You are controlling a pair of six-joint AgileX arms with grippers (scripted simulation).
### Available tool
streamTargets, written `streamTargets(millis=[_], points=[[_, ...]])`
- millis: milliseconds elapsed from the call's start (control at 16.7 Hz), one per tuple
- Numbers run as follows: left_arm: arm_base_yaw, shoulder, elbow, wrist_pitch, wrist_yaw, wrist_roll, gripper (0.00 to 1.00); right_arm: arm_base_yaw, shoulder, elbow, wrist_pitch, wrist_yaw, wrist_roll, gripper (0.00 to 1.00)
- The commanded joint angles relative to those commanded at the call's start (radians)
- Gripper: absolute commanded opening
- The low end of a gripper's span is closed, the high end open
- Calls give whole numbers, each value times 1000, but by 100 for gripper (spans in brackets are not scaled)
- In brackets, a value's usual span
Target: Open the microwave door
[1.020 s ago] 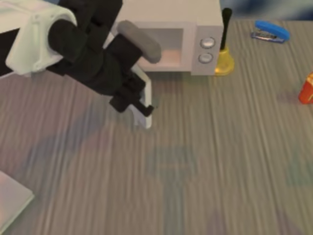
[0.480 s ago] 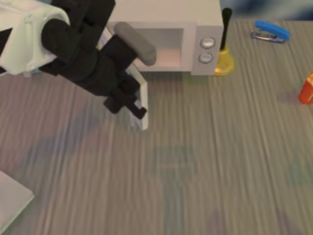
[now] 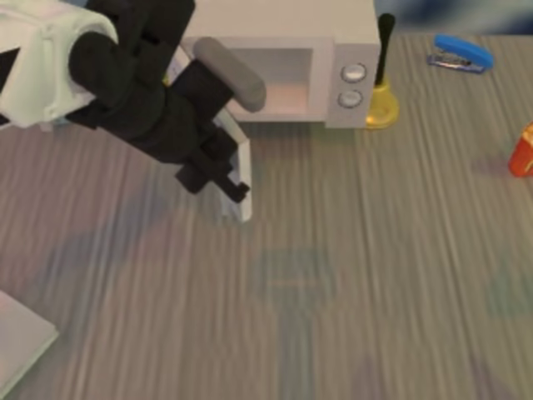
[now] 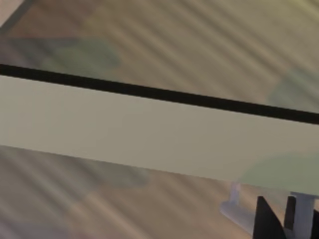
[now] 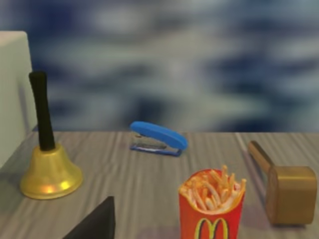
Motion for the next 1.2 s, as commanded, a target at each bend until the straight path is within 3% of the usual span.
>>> streamTargets(millis=[720,1200], points=[[-3,0,-1,-2,6,0,0,0,0,0,0,0,0,100],[72,-23,-18,-48,86,177,0,0,0,0,0,0,0,100]])
